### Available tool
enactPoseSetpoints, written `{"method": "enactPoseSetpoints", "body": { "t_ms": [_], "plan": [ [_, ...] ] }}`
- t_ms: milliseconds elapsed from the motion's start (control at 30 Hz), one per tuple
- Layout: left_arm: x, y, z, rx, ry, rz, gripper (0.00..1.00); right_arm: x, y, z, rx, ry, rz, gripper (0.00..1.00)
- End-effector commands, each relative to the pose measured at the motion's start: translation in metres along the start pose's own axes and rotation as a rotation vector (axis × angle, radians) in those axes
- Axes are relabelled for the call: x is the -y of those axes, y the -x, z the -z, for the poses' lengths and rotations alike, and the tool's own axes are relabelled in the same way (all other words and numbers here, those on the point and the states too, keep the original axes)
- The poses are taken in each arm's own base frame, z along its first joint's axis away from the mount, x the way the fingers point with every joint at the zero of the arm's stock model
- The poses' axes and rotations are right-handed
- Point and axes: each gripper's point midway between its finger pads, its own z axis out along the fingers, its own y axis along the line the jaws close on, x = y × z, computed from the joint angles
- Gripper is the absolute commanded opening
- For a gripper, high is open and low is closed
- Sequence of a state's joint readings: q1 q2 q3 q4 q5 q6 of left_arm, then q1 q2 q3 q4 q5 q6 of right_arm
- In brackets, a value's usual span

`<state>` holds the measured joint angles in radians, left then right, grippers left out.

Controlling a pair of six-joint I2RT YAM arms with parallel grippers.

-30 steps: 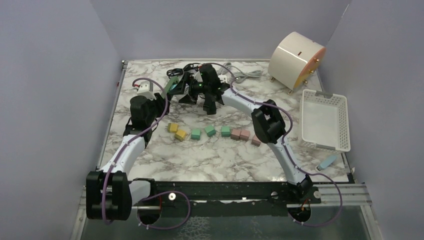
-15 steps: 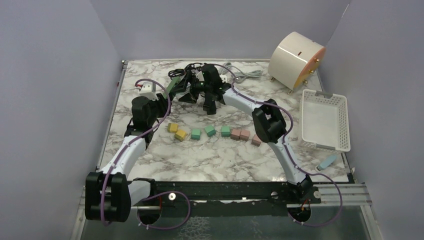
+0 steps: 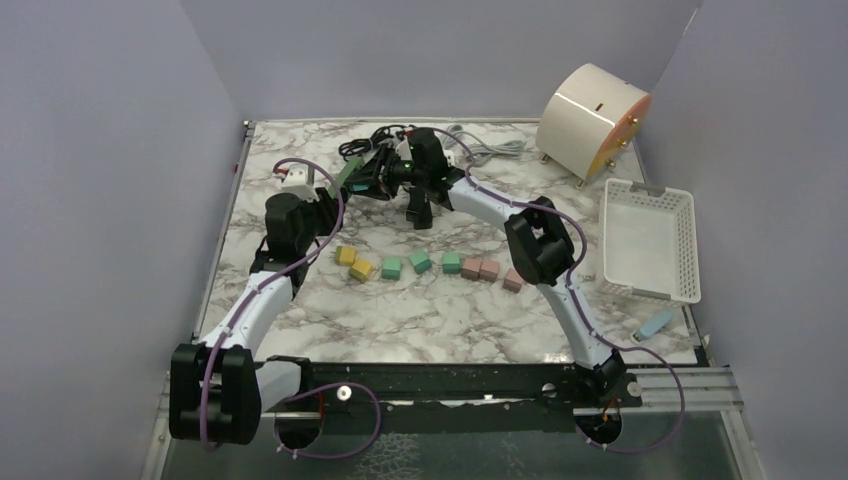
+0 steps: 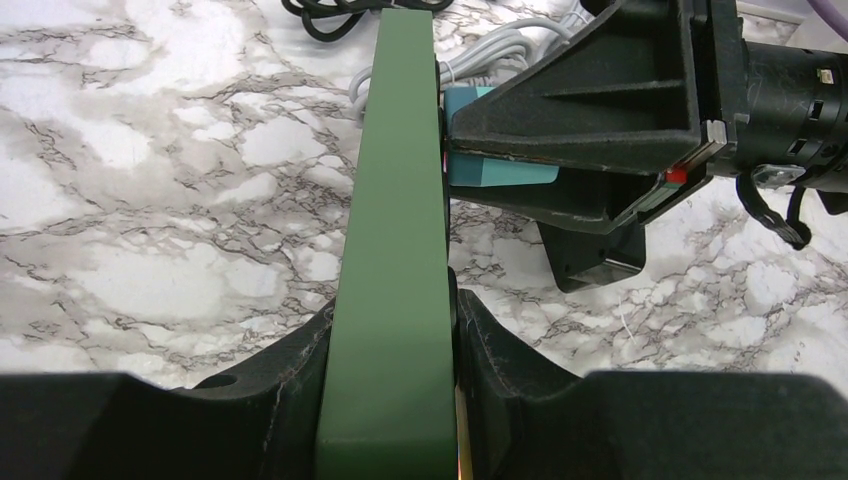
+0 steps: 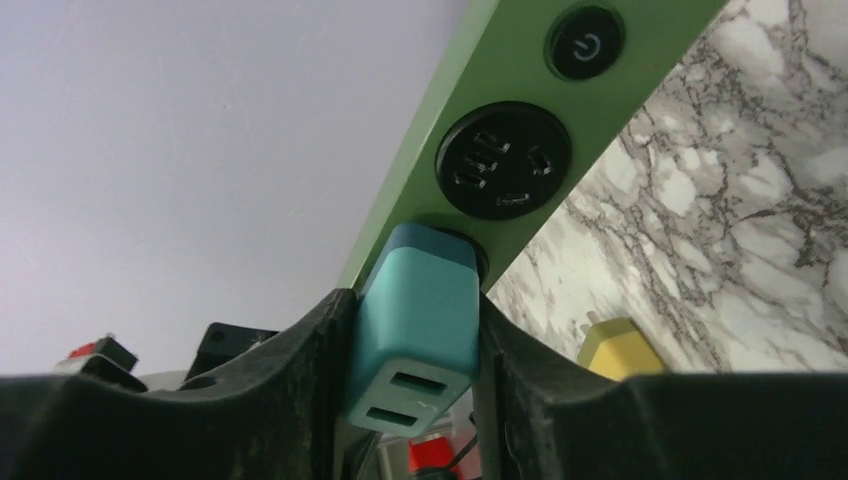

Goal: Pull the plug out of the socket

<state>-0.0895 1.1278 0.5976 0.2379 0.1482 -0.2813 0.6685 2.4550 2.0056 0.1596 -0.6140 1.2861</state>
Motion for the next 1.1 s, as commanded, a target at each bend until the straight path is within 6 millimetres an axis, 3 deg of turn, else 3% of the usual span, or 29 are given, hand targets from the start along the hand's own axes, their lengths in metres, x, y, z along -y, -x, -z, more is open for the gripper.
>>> {"method": "enactPoseSetpoints", "body": {
  "t_ms": [0, 100, 133, 200, 400, 467, 500, 600, 667, 733, 767, 800, 833, 867, 933, 1000, 1033, 1067],
  "plan": [
    [0.018, 0.046, 0.006, 0.163, -0.060, -0.038, 0.00, -0.013, 0.023, 0.014, 0.064, 0.025, 0.011, 0.36],
    [0.012, 0.043, 0.004, 0.154, -0.028, -0.032, 0.00, -0.014, 0.025, 0.018, 0.054, 0.046, 0.006, 0.02],
    [0.008, 0.043, 0.004, 0.151, -0.006, -0.028, 0.00, -0.014, 0.026, 0.019, 0.049, 0.048, 0.004, 0.01],
    [-0.005, 0.040, 0.003, 0.139, 0.069, -0.019, 0.00, -0.013, 0.027, 0.023, 0.033, 0.052, 0.005, 0.01],
    [-0.083, 0.022, 0.015, 0.043, 0.527, 0.012, 0.00, -0.034, 0.021, 0.039, -0.152, 0.155, 0.149, 0.01],
    [-0.096, 0.018, 0.020, 0.020, 0.617, 0.024, 0.00, -0.034, 0.022, 0.044, -0.161, 0.104, 0.208, 0.01],
    [-0.101, 0.015, 0.021, 0.009, 0.651, 0.029, 0.00, -0.025, 0.025, 0.047, -0.137, 0.010, 0.213, 0.01],
    [-0.110, 0.010, 0.023, -0.021, 0.721, 0.045, 0.00, -0.016, 0.045, 0.059, 0.030, -0.207, 0.370, 0.01],
    [-0.112, 0.007, 0.021, -0.030, 0.729, 0.048, 0.00, -0.018, 0.048, 0.065, 0.066, -0.230, 0.421, 0.01],
    [-0.113, 0.006, 0.020, -0.033, 0.735, 0.057, 0.00, -0.026, 0.026, 0.063, -0.036, -0.063, 0.391, 0.01],
    [-0.114, 0.004, 0.019, -0.043, 0.742, 0.057, 0.00, -0.046, 0.010, 0.065, -0.122, 0.082, 0.373, 0.01],
    [-0.115, 0.003, 0.019, -0.051, 0.752, 0.058, 0.00, -0.049, -0.007, 0.067, -0.222, 0.170, 0.337, 0.01],
    [-0.117, 0.001, 0.018, -0.062, 0.765, 0.058, 0.00, -0.044, -0.006, 0.063, -0.224, 0.118, 0.310, 0.01],
    [-0.118, 0.000, 0.018, -0.071, 0.775, 0.059, 0.00, -0.038, 0.009, 0.054, -0.134, -0.028, 0.390, 0.01],
    [-0.119, 0.000, 0.018, -0.073, 0.786, 0.065, 0.00, -0.027, 0.012, 0.049, -0.049, -0.236, 0.533, 0.01],
    [-0.119, 0.001, 0.019, -0.070, 0.785, 0.068, 0.00, -0.048, -0.018, 0.050, -0.160, 0.036, 0.478, 0.01],
    [-0.119, 0.001, 0.018, -0.069, 0.785, 0.068, 0.00, -0.056, -0.019, 0.055, -0.168, 0.108, 0.414, 0.01],
    [-0.119, 0.001, 0.018, -0.068, 0.785, 0.068, 0.00, -0.052, -0.004, 0.053, -0.116, 0.019, 0.407, 0.01]
  ]
}}
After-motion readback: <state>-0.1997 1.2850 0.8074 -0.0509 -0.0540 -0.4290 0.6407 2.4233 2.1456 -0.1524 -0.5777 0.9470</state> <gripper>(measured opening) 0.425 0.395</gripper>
